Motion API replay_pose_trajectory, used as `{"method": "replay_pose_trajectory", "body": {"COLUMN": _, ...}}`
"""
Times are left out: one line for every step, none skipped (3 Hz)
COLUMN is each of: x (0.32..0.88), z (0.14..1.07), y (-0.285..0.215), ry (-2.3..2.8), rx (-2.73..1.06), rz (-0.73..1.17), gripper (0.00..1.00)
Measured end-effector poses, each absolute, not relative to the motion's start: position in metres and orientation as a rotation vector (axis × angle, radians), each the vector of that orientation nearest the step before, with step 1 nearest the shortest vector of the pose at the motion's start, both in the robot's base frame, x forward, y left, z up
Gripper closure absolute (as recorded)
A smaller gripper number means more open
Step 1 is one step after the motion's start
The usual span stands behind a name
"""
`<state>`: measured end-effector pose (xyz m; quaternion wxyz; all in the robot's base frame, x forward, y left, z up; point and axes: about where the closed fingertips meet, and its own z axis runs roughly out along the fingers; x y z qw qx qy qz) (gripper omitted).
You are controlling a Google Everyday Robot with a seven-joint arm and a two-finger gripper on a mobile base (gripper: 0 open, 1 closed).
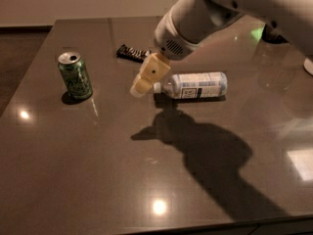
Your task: Knock green can over
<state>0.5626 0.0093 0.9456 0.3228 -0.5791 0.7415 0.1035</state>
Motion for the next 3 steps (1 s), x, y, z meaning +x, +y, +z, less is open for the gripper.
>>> {"method": "replay_pose_trajectory", "body": {"x": 0.577, "z": 0.940, "y": 0.039, "ry": 1.933, "rx": -1.463, "rz": 0.307, "gripper": 0.00}}
{"method": "replay_pose_trajectory", "body": {"x": 0.593, "z": 0.934, "y": 0.065, "ry": 1.919, "rx": -1.428, "rz": 0.335, "gripper": 0.00}}
{"method": "replay_pose_trajectory", "body": {"x": 0.607, "z": 0.927, "y": 0.088, "ry": 1.917, "rx": -1.418, "rz": 0.371, "gripper": 0.00}}
